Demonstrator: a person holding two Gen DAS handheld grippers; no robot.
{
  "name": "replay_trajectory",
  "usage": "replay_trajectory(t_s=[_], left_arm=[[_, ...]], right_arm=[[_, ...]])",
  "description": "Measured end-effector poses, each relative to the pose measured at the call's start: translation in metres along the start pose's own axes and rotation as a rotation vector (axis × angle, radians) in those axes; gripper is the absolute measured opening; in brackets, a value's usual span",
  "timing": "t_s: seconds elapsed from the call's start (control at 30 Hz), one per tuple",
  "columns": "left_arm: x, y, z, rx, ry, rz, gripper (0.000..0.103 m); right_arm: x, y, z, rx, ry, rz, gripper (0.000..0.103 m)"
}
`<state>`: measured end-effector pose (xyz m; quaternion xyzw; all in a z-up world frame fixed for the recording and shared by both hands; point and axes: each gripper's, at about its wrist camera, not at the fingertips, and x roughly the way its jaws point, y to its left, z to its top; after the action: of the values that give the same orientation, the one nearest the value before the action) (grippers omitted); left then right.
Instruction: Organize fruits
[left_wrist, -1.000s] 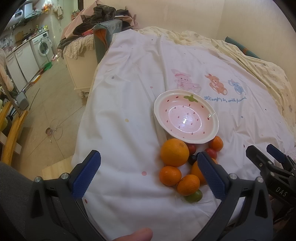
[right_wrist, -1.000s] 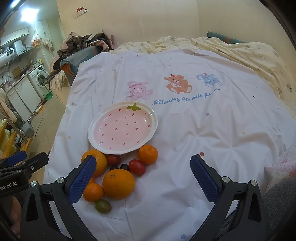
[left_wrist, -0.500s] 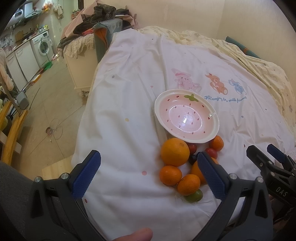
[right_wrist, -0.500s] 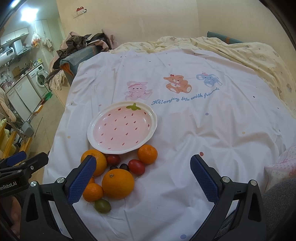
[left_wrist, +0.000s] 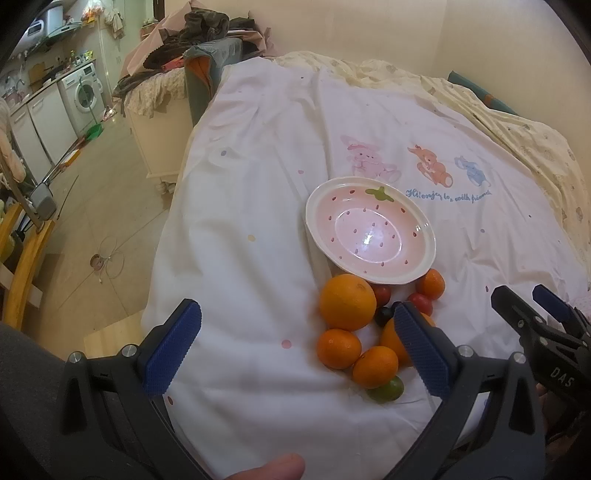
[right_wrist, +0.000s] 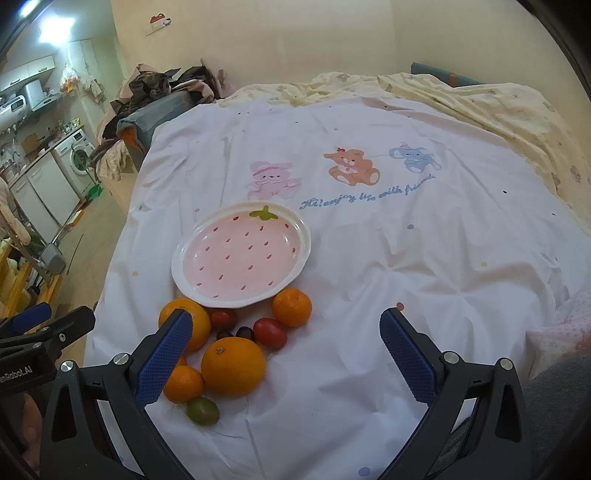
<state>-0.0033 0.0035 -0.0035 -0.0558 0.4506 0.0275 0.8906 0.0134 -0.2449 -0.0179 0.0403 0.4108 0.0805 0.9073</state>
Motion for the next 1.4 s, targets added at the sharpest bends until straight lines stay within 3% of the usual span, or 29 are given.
replay_trajectory(t_s=[0.83, 1.03, 1.17, 1.3, 1.4], left_arm=[[0.004, -0.004, 0.002, -0.005, 0.017, 0.007, 0.103], [0.009, 0.003, 0.002, -0.035, 0.039, 0.029, 0.103], [0.009, 0.008, 0.003, -0.044, 0.045, 0.028, 0.103], [0.016, 0.017, 0.004, -0.09, 0.096, 0.02, 0.103], [0.016, 0.02, 0.006, -0.115, 0.11, 0.007, 0.103]], right_arm=[[0.003, -0.003, -0.001, 0.012, 0.031, 0.007, 0.103], [0.015, -0.03, 0.007, 0.143, 0.194, 0.125, 0.103], [0.04, -0.048, 0.009, 0.262, 0.385, 0.165, 0.103], [0.068, -0.047, -0.004, 0.368, 0.556, 0.272, 0.093], [0.088, -0.032, -0.016, 0.387, 0.638, 0.306, 0.087]])
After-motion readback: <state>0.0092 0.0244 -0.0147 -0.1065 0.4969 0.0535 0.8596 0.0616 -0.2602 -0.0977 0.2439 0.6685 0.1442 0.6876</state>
